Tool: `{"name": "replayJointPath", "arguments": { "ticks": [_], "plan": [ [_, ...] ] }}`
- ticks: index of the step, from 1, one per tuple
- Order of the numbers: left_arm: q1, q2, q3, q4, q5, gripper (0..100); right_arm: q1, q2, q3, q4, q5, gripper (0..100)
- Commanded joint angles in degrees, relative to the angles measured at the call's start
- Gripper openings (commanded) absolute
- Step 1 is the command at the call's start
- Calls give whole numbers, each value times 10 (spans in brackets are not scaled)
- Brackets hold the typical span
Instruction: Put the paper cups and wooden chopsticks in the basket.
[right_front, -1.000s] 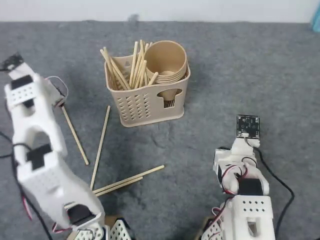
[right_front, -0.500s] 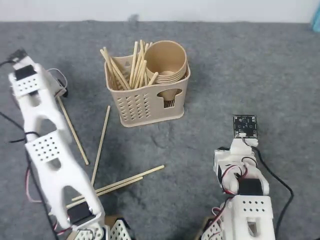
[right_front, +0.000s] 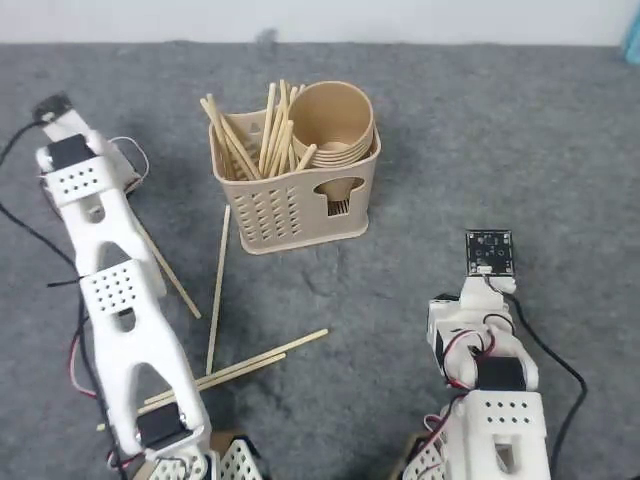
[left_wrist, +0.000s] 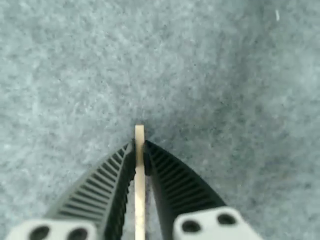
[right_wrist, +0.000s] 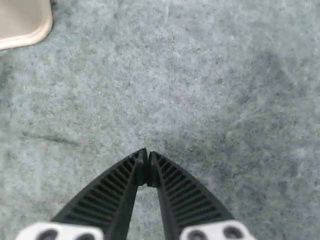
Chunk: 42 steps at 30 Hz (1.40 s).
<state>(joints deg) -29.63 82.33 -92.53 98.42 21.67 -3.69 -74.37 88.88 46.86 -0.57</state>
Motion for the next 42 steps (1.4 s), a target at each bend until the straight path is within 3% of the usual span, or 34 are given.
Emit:
{"name": "replayJointPath", "arguments": {
  "ticks": [1,10,22,31,42],
  "plan": [
    [3,-34,-27,23,2,12,2,-13,-2,-12,10,8],
    [-40,-178,7,26,-1,11,2,-13,-2,-16,10,8],
    [2,-547,489,23,-2,11,2,-13,-2,-15,10,8],
    [8,-767,696,22,-6,11,3,-13,-2,-12,10,8],
    [8,-1016,926,-69,-61,11,3,-13,-2,-11,10,8]
  ]
}}
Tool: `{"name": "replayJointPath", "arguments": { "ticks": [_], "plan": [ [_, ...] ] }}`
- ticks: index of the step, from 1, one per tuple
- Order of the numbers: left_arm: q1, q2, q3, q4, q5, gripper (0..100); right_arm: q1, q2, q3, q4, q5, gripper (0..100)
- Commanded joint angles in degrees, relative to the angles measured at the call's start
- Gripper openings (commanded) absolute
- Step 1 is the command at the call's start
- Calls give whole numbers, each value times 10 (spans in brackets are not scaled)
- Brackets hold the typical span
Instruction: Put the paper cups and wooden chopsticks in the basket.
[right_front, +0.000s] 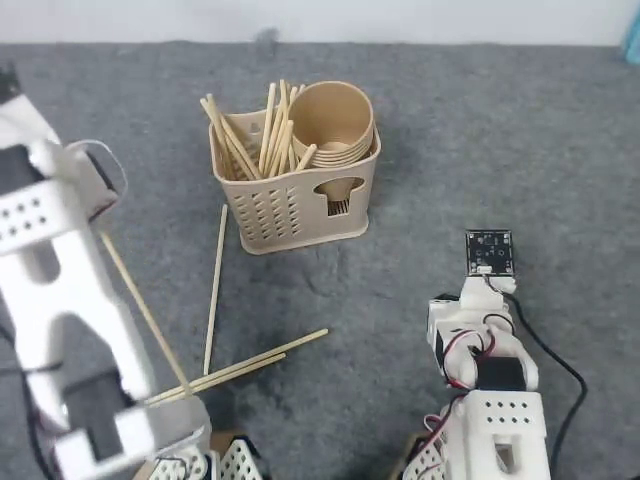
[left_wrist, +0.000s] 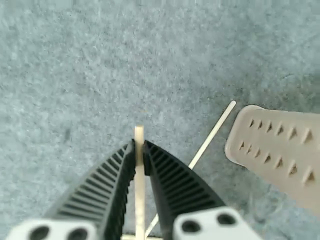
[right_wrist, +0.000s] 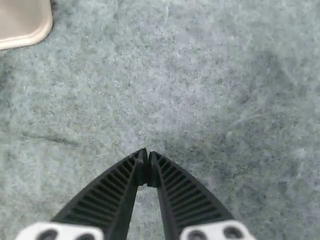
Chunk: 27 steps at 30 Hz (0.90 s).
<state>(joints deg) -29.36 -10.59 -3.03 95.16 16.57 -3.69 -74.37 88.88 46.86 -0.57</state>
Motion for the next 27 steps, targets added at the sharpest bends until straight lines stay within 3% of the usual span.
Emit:
{"name": "replayJointPath", "arguments": {
  "ticks": [1,13,21,27],
  "plan": [
    [5,-112,45,-51,-9,12,3,-13,-2,-11,10,8],
    [7,-323,164,-344,-5,12,4,-13,-2,-11,10,8],
    [12,-365,190,-622,-5,12,6,-13,-2,-11,10,8],
    [90,-372,245,-842,-6,12,6,-13,-2,-11,10,8]
  ]
}}
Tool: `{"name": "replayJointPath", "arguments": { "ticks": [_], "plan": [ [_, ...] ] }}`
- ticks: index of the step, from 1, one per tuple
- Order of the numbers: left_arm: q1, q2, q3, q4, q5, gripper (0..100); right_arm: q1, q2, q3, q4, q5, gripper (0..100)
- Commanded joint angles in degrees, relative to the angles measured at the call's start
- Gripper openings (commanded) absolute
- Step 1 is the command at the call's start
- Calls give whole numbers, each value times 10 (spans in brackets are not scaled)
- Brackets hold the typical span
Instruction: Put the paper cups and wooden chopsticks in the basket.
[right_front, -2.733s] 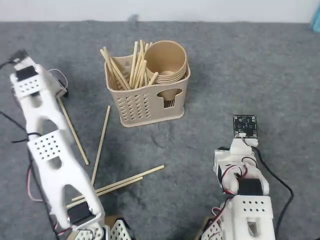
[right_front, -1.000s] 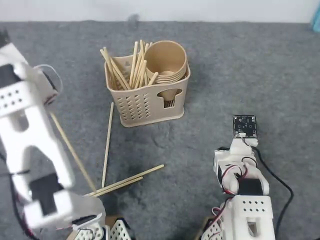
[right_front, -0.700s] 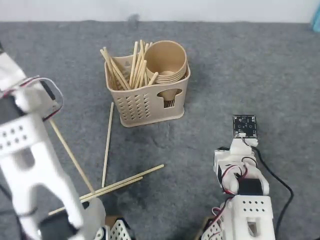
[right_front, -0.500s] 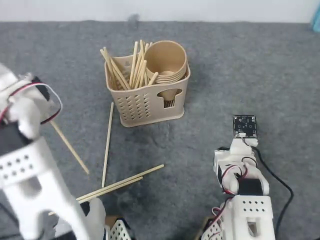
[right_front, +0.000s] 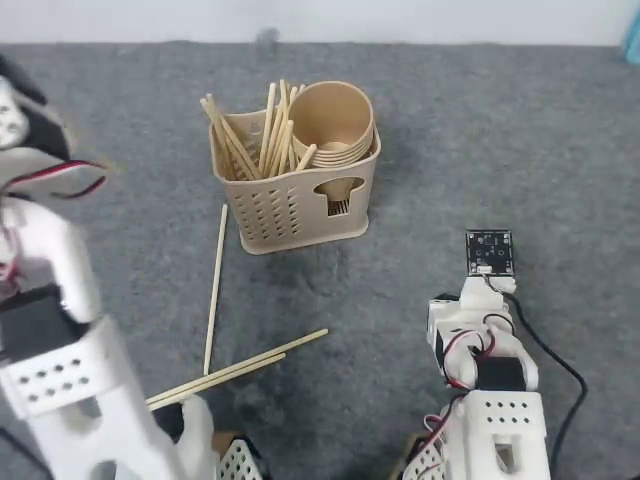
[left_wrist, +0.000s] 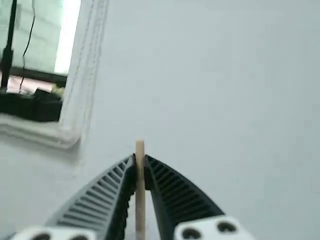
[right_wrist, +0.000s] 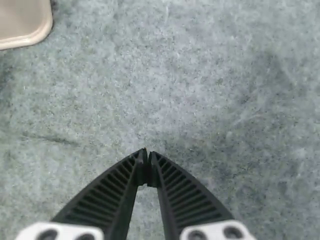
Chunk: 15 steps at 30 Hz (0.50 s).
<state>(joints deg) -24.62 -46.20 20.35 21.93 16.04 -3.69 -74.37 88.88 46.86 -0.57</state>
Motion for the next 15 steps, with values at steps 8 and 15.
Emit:
{"name": "replayJointPath", "arguments": {
  "ticks": [8,15],
  "plan": [
    [187,-12,60,-273,-4,12,5,-13,-2,-11,10,8],
    [256,-13,113,-288,-4,12,6,-13,-2,-11,10,8]
  ]
}}
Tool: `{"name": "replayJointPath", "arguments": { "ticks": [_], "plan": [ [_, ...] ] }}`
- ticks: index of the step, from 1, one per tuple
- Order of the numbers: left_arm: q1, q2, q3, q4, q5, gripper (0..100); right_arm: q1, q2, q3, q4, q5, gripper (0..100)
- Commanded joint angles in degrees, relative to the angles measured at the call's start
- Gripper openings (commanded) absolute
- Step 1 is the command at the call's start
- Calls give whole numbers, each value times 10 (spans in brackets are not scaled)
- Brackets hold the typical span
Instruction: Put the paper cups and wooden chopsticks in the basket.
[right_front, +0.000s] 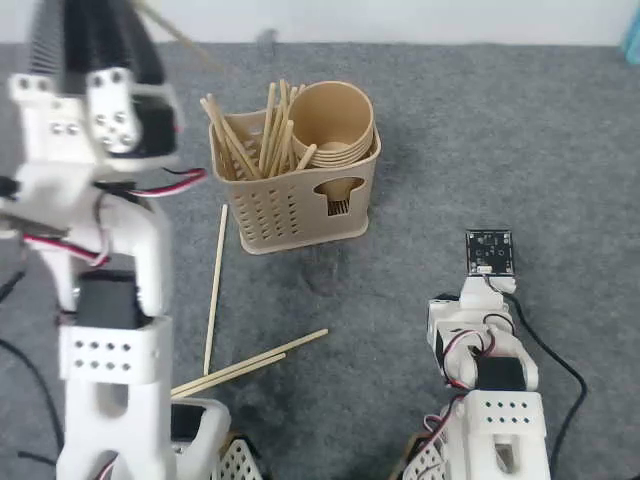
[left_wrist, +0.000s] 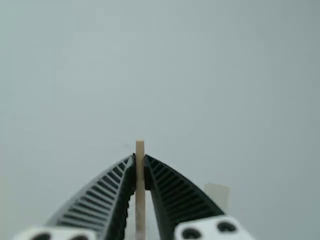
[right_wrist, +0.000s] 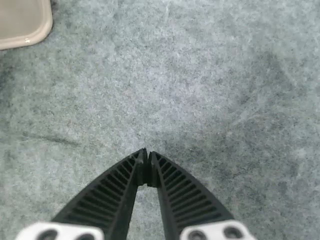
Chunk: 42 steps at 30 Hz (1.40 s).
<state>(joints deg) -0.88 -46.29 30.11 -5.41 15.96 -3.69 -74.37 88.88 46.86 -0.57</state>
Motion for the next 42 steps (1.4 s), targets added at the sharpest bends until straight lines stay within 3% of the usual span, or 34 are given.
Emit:
{"name": "replayJointPath", "arguments": {
  "ticks": [1,22,28,32,38,42],
  "plan": [
    [22,-15,31,-15,-3,12,6,-13,-2,-12,10,8],
    [24,-17,335,-16,-4,13,7,-13,-3,-17,11,8],
    [24,-55,338,-2,-63,182,7,-13,-3,-17,11,8],
    [25,-158,318,120,-64,223,7,-13,-3,-17,11,8],
    [2,-305,203,390,-64,133,7,-13,-3,-17,11,8],
    [-52,-299,116,527,-64,96,7,-13,-2,-16,11,8]
  ]
}}
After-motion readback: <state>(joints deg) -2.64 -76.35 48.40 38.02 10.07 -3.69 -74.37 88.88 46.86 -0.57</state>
